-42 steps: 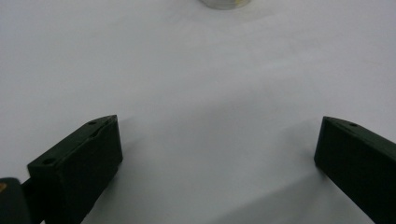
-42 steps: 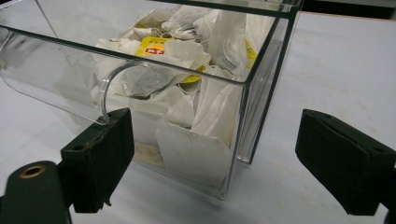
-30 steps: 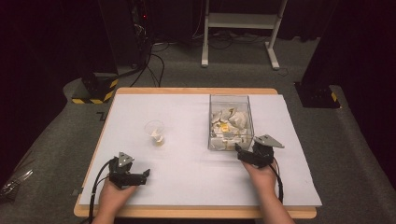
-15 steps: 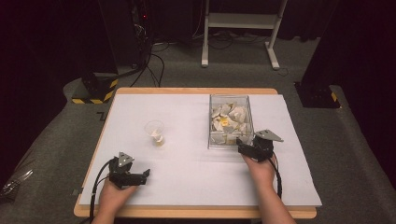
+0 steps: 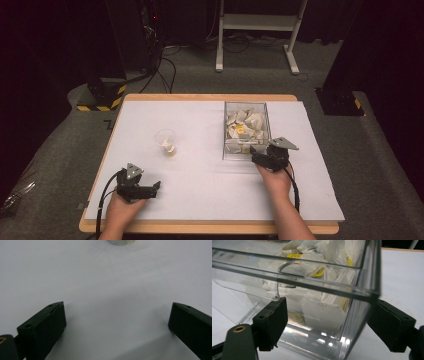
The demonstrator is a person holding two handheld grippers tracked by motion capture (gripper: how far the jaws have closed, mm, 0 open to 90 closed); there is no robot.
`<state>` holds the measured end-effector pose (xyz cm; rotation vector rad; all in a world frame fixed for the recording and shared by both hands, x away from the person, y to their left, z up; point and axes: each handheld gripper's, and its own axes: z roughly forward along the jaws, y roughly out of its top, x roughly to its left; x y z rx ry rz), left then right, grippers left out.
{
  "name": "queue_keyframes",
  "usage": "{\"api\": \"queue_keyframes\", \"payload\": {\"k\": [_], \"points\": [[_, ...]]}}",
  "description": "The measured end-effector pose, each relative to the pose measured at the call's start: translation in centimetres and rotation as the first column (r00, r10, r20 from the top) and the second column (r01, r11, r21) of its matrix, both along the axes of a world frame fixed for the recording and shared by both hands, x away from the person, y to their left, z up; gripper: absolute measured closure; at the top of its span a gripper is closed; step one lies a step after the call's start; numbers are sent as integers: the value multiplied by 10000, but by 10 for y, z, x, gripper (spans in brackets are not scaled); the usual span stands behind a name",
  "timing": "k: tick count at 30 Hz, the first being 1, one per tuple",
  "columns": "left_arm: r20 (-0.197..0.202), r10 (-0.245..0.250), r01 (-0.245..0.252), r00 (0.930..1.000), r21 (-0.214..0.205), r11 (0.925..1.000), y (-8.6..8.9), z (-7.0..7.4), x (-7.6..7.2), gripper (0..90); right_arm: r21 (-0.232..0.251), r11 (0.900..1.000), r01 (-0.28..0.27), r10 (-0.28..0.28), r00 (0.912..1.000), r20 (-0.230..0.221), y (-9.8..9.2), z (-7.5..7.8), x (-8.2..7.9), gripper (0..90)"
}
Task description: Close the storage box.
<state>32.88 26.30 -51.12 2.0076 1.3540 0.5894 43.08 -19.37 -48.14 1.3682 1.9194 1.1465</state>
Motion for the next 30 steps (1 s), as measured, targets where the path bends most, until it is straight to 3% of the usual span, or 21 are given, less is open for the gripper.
{"api": "queue_keyframes", "payload": {"k": [4,14,22,30], "points": [[27,5,-5,10000,11,10000,0,0,0,23,-36,9999,-126,126,9999,-28,-4,0,-7,185],[-67,-100,100,9999,-36,9999,1,0,1,22,-305,9982,-508,500,9984,-267,-30,-1,-52,204],[-62,-143,142,9999,-42,9999,2,0,1,22,-713,9973,160,-196,9985,-506,-61,-7,-83,211],[-59,-131,131,9999,-95,9999,2,0,1,22,-1051,9936,409,-513,9938,-990,-65,-16,-86,210]]}}
